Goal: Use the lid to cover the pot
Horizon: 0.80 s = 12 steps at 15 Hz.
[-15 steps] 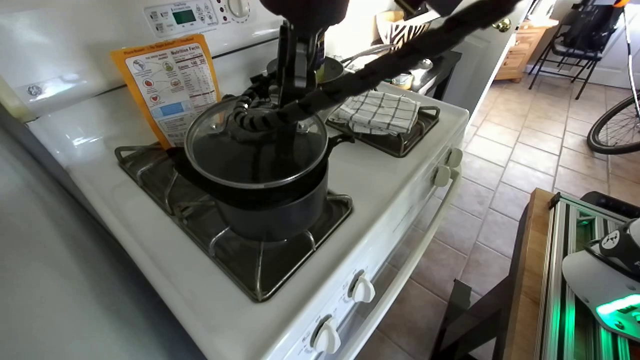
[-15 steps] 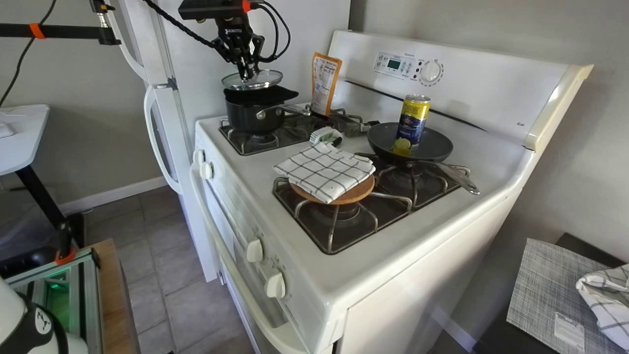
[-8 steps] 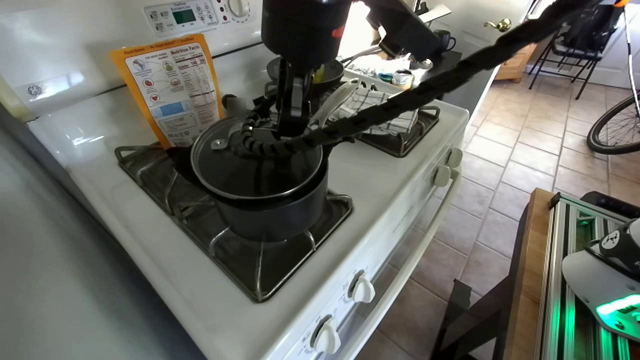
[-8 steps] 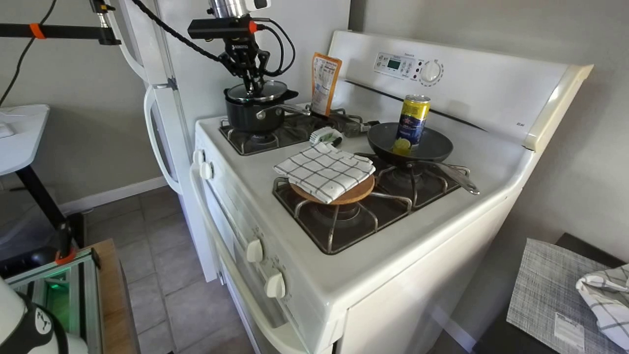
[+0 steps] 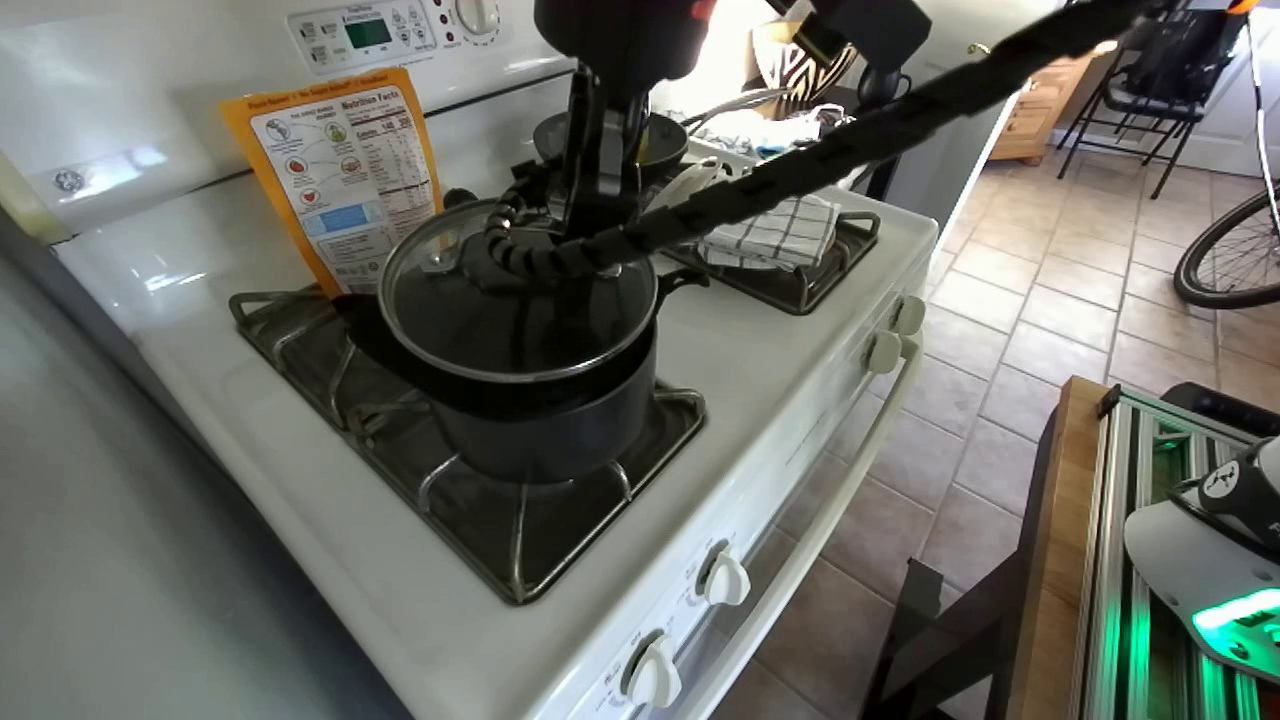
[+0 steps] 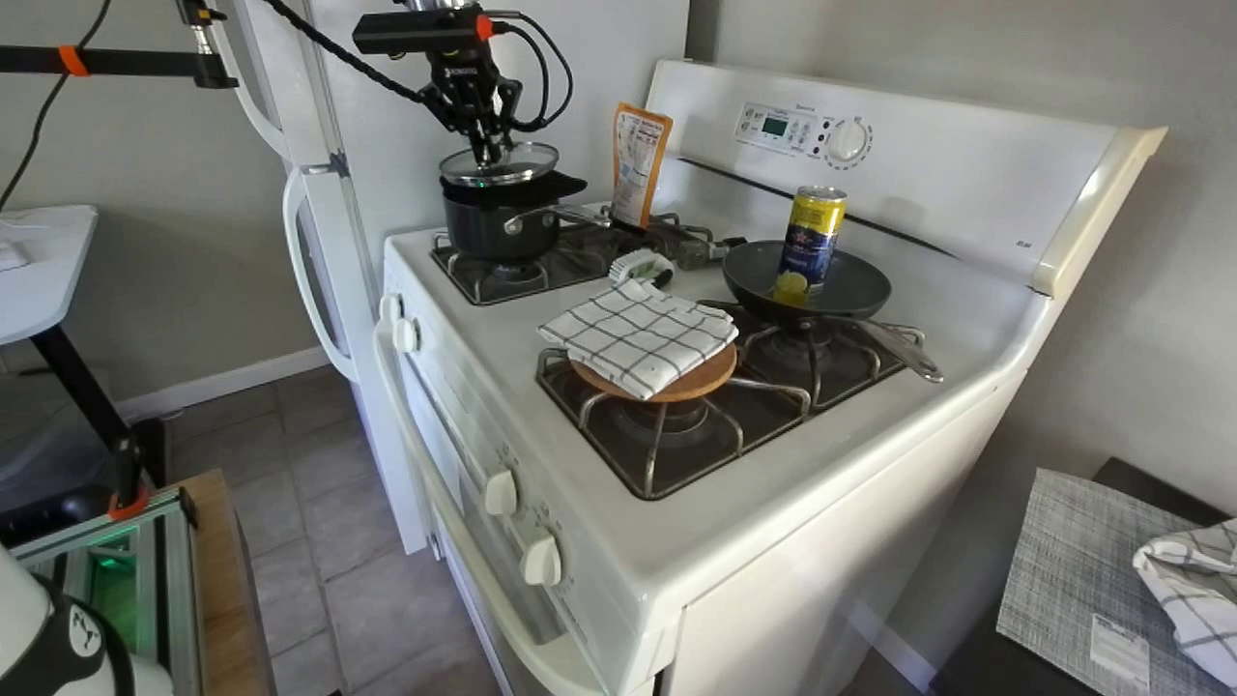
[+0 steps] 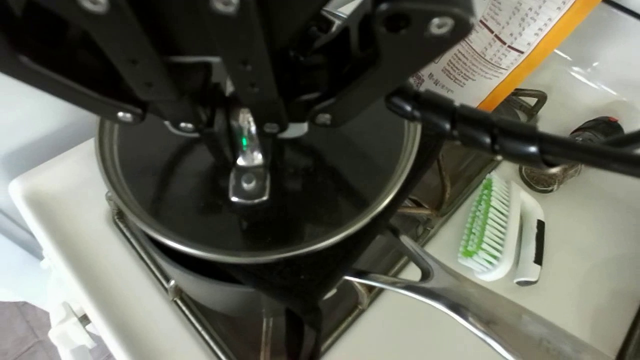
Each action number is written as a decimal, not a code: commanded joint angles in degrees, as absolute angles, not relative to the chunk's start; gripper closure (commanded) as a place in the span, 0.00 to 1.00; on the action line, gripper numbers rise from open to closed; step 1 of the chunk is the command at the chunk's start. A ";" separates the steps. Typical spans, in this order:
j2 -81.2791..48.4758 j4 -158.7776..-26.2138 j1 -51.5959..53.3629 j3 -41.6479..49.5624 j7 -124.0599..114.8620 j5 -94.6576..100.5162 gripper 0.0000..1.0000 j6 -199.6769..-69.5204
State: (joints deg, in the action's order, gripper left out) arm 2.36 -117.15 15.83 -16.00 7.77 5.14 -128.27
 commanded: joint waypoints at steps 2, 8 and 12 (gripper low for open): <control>2.92 -118.06 15.95 -16.03 7.58 4.14 0.95 -126.58; 0.58 -117.78 16.01 -16.15 7.04 4.72 0.56 -127.36; 0.65 -117.63 15.95 -16.08 6.59 4.91 0.27 -127.67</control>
